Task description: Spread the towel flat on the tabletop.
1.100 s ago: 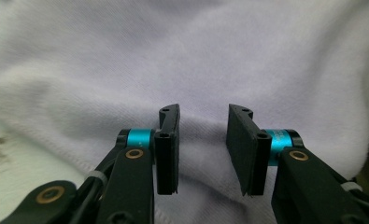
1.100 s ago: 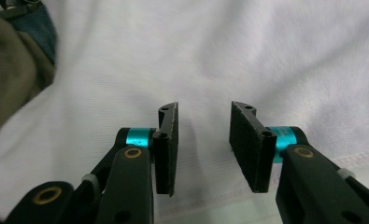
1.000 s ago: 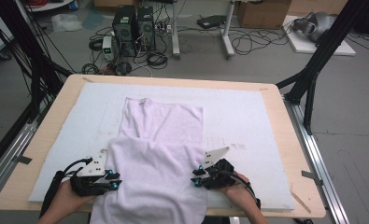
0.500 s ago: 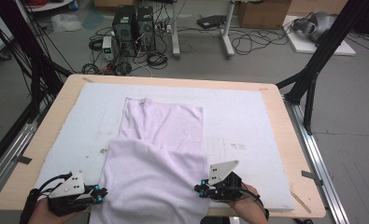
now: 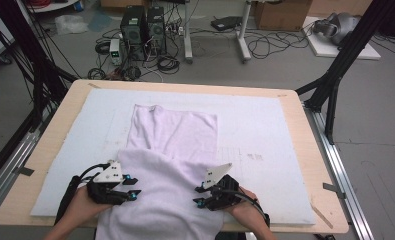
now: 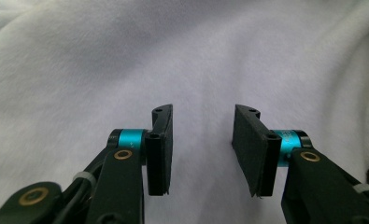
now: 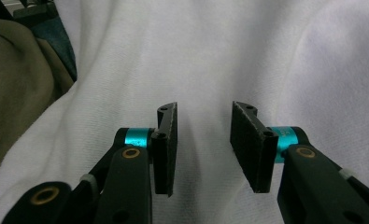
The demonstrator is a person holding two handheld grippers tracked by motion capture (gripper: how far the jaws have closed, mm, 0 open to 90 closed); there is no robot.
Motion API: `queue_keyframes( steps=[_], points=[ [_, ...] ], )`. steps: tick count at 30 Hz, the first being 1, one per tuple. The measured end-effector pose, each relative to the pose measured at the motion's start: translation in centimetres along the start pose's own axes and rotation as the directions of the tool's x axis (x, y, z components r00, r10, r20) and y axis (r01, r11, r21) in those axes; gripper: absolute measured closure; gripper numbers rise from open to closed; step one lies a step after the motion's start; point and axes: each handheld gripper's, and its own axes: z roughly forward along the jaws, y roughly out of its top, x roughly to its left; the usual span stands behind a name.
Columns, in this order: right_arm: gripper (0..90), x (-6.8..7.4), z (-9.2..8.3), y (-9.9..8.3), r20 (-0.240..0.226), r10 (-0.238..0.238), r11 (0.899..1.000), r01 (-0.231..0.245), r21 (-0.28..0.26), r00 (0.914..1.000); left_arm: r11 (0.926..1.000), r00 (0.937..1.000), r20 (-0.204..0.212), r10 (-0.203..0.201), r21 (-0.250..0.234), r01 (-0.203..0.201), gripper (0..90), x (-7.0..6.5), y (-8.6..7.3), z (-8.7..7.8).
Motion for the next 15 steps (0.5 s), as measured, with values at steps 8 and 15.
queue_keyframes(
  steps=[8, 15],
  points=[
    [65.2, -0.6, -2.5, -0.8, 0.042, 0.012, 0.998, -0.010, -0.058, 0.9991, 1.0000, 0.9999, -0.008, 0.006, 0.000, -0.006, 79.6, -0.4, -0.5, 0.3],
    [85.4, -0.9, -1.2, -1.4, 0.001, 0.016, 1.000, -0.016, 0.011, 0.9999, 1.0000, 1.0000, 0.001, -0.001, 0.003, 0.001, 87.4, -0.7, -0.6, 0.0]
  ],
)
